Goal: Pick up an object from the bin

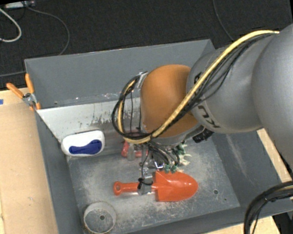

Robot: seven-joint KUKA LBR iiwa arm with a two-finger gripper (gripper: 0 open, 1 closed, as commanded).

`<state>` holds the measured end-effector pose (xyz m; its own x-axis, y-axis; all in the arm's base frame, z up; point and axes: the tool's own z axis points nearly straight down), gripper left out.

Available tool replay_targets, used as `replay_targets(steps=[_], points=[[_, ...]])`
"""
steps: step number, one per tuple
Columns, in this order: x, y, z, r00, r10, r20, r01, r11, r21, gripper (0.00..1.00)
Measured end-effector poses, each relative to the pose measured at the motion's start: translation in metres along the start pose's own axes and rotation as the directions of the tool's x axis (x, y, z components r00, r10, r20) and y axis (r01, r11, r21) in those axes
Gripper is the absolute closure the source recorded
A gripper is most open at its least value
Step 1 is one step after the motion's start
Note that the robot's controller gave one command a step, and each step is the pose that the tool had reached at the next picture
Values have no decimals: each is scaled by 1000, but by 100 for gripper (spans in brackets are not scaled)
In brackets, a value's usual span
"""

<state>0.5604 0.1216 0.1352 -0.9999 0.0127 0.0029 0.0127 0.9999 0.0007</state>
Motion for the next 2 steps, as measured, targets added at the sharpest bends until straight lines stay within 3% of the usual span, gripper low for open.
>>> replay_targets(steps=[1, 2], points=[[0, 0, 0, 1000, 0, 1, 0, 1000, 0, 0], [36, -22, 65, 999, -30, -9, 30, 1000, 1, 0]])
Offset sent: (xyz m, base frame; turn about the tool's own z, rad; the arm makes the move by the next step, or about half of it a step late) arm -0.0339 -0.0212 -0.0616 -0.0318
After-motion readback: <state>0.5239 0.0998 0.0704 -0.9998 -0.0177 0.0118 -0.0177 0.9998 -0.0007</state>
